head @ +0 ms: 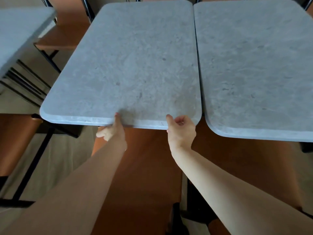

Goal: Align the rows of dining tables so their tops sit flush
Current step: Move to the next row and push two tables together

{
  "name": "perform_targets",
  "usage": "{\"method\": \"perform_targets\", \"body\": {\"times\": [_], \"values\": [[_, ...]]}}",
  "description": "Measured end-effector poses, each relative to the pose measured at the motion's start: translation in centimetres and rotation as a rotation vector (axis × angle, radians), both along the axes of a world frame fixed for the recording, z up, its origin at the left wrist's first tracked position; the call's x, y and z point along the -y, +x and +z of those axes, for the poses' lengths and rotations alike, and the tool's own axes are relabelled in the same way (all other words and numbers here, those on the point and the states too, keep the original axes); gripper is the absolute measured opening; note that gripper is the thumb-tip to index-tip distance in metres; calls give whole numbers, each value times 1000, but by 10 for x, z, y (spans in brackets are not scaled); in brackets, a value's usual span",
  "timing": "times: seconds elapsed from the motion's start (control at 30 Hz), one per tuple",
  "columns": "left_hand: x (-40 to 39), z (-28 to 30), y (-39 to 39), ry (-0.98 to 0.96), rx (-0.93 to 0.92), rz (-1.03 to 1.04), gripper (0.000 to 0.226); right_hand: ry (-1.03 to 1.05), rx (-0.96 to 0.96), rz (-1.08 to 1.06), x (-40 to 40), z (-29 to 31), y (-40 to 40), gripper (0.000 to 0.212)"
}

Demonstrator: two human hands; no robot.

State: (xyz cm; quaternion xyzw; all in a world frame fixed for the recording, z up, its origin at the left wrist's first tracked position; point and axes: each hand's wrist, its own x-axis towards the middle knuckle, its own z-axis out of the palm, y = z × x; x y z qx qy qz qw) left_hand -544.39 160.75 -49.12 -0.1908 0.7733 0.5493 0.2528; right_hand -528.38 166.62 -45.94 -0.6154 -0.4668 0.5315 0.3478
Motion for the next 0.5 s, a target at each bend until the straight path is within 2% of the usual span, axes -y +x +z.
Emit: {"method": "perform_targets", "body": {"times": [0.07,0.2,0.3,0.4,0.5], "values": [[-2,6,2,180,133,32,71,-145,-36,-75,1,-4,-2,30],[-4,13,6,305,213,-80,53,-354,-182,-104,2,-4,-1,33],[1,15,-1,382,278,-62,55,-556,-231,-128,4,3,0,47],[6,17,-12,453,329,-26,50,-742,-319,-85,8,1,-5,58],[10,15,-16,538,387,-12,34,-795,-397,0,5,-6,-13,73]]}}
